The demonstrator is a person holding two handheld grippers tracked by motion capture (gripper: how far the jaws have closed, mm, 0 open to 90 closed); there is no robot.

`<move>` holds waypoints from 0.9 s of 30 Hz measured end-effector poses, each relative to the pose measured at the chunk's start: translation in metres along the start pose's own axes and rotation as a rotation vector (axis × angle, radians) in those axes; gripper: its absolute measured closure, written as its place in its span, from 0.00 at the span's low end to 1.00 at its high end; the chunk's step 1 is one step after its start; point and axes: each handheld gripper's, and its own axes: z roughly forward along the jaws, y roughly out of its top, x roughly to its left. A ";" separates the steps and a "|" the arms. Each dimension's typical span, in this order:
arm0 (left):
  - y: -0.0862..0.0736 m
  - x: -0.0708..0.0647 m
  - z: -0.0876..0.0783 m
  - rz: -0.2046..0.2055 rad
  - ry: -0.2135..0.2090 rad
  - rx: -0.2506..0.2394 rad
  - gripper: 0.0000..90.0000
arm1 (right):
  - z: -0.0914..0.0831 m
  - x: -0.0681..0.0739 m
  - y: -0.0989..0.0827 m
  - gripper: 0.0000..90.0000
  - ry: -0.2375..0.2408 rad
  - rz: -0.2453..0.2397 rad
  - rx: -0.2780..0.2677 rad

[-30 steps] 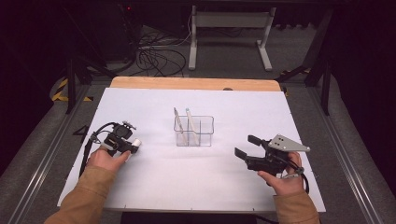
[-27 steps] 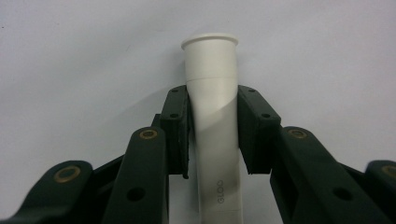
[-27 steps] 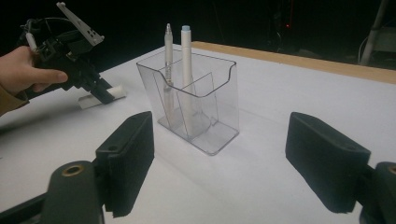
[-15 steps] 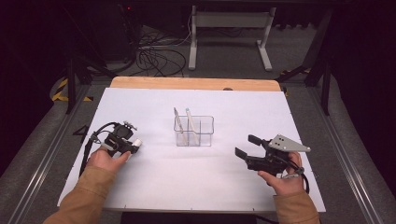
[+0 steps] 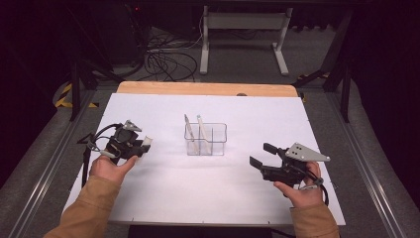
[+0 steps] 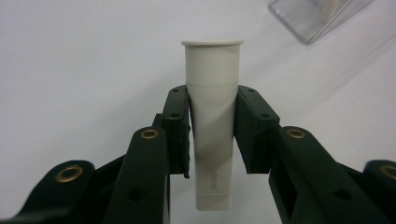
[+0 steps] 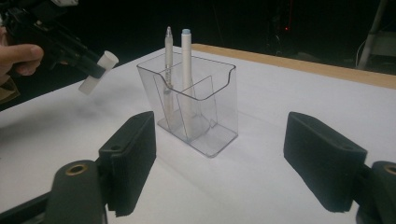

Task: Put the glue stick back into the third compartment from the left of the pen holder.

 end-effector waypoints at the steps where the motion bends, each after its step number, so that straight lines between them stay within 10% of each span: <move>1: 0.001 -0.002 -0.003 0.004 0.002 -0.023 0.75 | 0.000 0.000 0.000 0.29 0.000 0.000 0.000; 20: 0.008 -0.012 -0.040 -0.009 -0.111 -0.399 0.75 | 0.002 0.001 -0.001 0.29 -0.003 -0.012 0.010; 27: 0.009 -0.013 -0.043 -0.015 -0.131 -0.457 0.75 | 0.002 0.001 -0.001 0.29 -0.002 -0.012 0.012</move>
